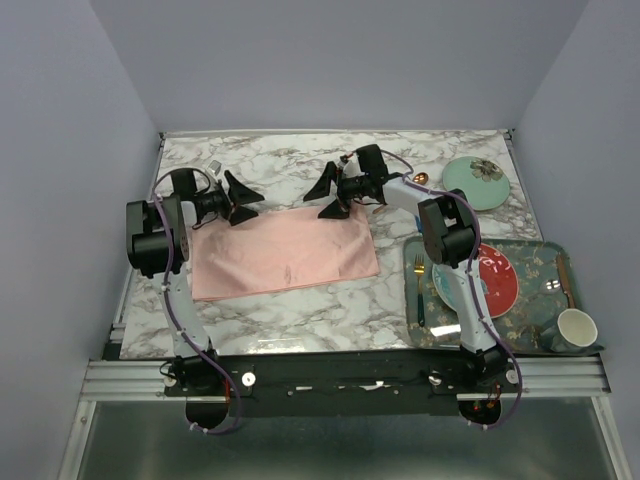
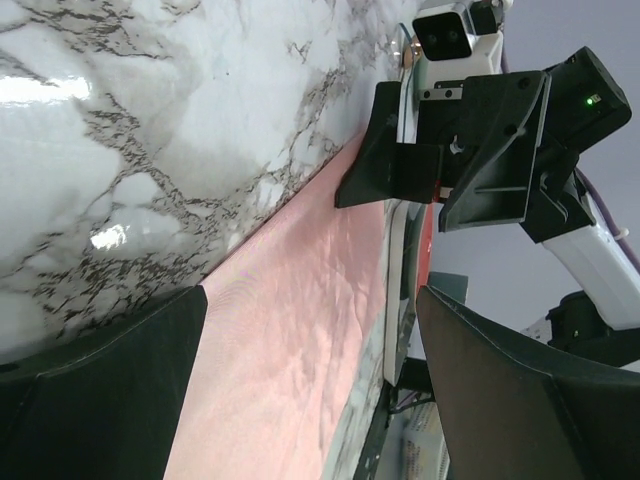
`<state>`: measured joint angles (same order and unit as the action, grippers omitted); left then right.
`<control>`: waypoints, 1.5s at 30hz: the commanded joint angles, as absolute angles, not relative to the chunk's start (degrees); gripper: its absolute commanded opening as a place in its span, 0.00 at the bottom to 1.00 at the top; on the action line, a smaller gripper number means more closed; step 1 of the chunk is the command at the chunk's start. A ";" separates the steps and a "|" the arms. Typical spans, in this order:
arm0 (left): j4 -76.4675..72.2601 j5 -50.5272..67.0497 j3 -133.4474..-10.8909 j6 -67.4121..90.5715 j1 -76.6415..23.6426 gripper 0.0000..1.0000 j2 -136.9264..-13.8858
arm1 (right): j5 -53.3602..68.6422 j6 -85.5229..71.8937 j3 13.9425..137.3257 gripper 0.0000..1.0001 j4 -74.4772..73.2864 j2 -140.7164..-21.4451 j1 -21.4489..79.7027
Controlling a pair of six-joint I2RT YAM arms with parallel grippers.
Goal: Fold the napkin into a case and place the utensils inside
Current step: Smooth out the rectangle-folded napkin at the center of the board.
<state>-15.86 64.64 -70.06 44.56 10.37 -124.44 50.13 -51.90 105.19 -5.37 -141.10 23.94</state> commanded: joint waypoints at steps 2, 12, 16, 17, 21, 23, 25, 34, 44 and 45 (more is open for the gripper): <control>-1.16 65.56 -70.13 30.78 15.37 0.99 -122.96 | 44.38 -51.24 103.01 1.00 -10.55 -141.59 23.47; 17.92 64.87 -74.70 13.89 21.52 0.99 -122.96 | 44.56 -51.68 103.01 1.00 -10.72 -141.59 23.38; 19.69 64.69 -76.72 12.48 23.37 0.99 -123.75 | 44.56 -51.77 102.31 1.00 -10.81 -141.15 23.29; 20.04 64.86 -76.99 12.48 23.64 0.99 -123.92 | 44.47 -51.77 102.13 1.00 -10.81 -141.07 23.38; 22.93 65.04 -78.04 9.68 24.96 0.99 -124.19 | 44.74 -51.50 101.60 1.00 -10.81 -140.89 23.20; 24.16 64.78 -78.48 8.36 25.40 0.99 -124.10 | 44.74 -51.50 101.60 1.00 -10.81 -140.89 23.20; 25.49 64.95 -79.10 6.68 25.40 0.99 -122.88 | 44.82 -51.42 101.34 1.00 -10.81 -140.80 23.20; 25.23 60.66 -78.93 2.64 19.43 0.99 -113.56 | 46.40 -49.83 93.00 1.00 -10.72 -135.71 23.29; 20.49 52.05 -71.82 4.82 9.85 0.99 -108.90 | 53.78 -51.58 94.21 1.00 -1.35 -131.57 23.47; 18.30 51.60 -70.24 7.53 9.67 0.99 -109.07 | 54.75 -52.64 95.18 1.00 -0.45 -131.83 23.64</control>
<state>22.65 57.10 -74.61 3.73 11.35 -109.95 51.16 -51.57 91.29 -5.50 -132.20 23.33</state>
